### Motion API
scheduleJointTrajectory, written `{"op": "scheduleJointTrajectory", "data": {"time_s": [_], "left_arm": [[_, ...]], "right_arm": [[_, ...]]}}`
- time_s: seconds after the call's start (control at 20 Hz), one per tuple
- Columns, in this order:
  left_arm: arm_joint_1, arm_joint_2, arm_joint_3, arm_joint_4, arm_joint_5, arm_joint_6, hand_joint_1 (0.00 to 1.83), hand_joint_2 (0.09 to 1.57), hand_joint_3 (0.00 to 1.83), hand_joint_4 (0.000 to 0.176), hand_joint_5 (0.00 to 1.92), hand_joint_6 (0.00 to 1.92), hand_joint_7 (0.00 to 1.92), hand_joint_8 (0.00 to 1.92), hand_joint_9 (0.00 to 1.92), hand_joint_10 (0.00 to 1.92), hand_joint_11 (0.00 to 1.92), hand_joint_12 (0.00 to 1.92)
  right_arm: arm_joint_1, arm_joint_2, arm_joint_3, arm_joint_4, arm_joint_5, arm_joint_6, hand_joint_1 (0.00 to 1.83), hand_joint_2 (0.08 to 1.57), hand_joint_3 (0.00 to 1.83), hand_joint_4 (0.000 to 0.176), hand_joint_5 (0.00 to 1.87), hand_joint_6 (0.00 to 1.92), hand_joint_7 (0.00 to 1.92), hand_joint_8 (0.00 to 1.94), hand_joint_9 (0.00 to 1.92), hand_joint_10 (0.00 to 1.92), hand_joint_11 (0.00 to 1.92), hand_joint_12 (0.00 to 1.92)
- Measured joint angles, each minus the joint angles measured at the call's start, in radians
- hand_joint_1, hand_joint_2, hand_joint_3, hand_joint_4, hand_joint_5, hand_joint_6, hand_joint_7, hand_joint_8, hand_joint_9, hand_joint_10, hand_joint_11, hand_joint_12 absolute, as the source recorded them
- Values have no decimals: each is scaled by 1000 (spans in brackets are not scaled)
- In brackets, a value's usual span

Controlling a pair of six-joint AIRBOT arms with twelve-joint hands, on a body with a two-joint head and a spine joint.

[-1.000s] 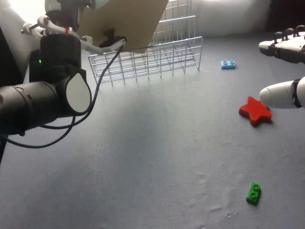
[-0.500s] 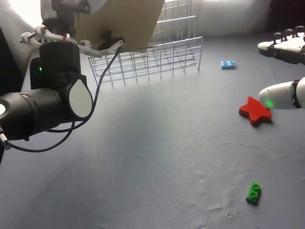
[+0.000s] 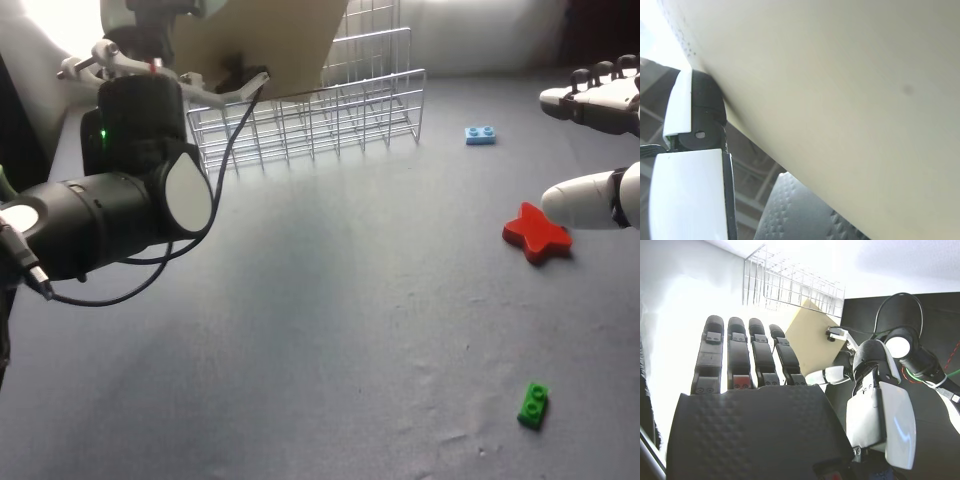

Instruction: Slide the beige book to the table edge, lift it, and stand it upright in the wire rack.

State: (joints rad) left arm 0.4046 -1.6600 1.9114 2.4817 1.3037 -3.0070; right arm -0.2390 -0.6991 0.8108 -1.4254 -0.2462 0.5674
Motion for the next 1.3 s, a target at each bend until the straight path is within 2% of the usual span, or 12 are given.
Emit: {"op": "scheduleJointTrajectory", "data": {"time_s": [0.15, 0.25, 0.55, 0.6, 0.65, 0.75, 0.8, 0.85, 0.9, 1.05, 1.1, 1.3], "left_arm": [[-1, -6, 0, 12, 26, 0, 1166, 1237, 0, 0, 760, 1232, 769, 1478, 693, 1300, 525, 1425], [-2, -6, 0, 16, 37, 0, 1154, 1260, 3, 0, 753, 1248, 696, 1580, 635, 1372, 491, 1469], [5, -9, 2, 21, 65, -1, 1161, 1274, 0, 0, 723, 1253, 690, 1643, 630, 1486, 507, 1542], [14, -12, 8, 24, 76, -2, 1289, 1272, 1, 0, 693, 1265, 660, 1621, 632, 1595, 494, 1554], [20, -14, 8, 18, 76, -2, 1314, 1273, 1, 0, 702, 1251, 640, 1634, 624, 1621, 493, 1557], [27, -19, 8, 16, 83, -5, 1321, 1270, 1, 0, 692, 1270, 652, 1599, 629, 1622, 482, 1501], [31, -20, 9, 18, 91, -5, 1197, 1262, 0, 0, 742, 1226, 698, 1593, 624, 1487, 501, 1504], [38, -21, 9, 17, 98, -8, 1177, 1257, 0, 0, 755, 1203, 711, 1598, 636, 1446, 518, 1495], [42, -26, 10, 12, 100, -10, 1163, 1265, 2, 0, 724, 1248, 715, 1594, 637, 1430, 514, 1503], [55, -34, 12, 5, 115, -15, 1196, 1252, 0, 0, 736, 1226, 736, 1543, 644, 1449, 500, 1491], [59, -34, 11, 1, 123, -20, 1175, 1247, 0, 0, 751, 1215, 746, 1532, 655, 1401, 510, 1491], [77, -43, 5, -18, 161, -25, 1155, 1268, 1, 0, 706, 1279, 723, 1569, 625, 1388, 468, 1520]], "right_arm": [[0, 0, 0, 0, 3, 0, 0, 1122, 0, 0, 0, 0, 0, 0, 0, 0, 0, 0], [0, 0, 0, 0, 3, 0, 0, 1131, 4, 0, 0, 0, 0, 0, 0, 0, 0, 0], [14, -3, 0, -3, 3, 1, 0, 1119, 0, 0, 0, 0, 0, 0, 0, 0, 0, 0], [13, -5, 0, 0, 3, 1, 0, 1117, 0, 0, 0, 0, 0, 0, 0, 0, 0, 0], [13, -6, 0, 0, 3, 1, 0, 1114, 0, 0, 0, 0, 0, 0, 0, 0, 0, 0], [13, -8, 0, -1, 4, 1, 0, 1114, 0, 0, 0, 0, 0, 0, 0, 0, 0, 0], [13, -8, 0, 0, 4, 1, 0, 1114, 0, 0, 0, 0, 0, 0, 0, 0, 0, 0], [13, -12, 0, 0, 5, 2, 0, 1116, 0, 0, 0, 0, 0, 0, 0, 0, 0, 0], [14, -12, 0, -1, 5, 2, 0, 1121, 0, 0, 0, 0, 0, 0, 0, 0, 0, 0], [14, -15, 0, -1, 7, 2, 0, 1114, 0, 0, 0, 0, 0, 0, 0, 0, 0, 0], [14, -15, 0, -1, 8, 2, 0, 1113, 0, 0, 0, 0, 0, 0, 0, 0, 0, 0], [14, -18, 0, -1, 9, 5, 0, 1107, 0, 0, 0, 0, 0, 0, 0, 0, 0, 0]]}}
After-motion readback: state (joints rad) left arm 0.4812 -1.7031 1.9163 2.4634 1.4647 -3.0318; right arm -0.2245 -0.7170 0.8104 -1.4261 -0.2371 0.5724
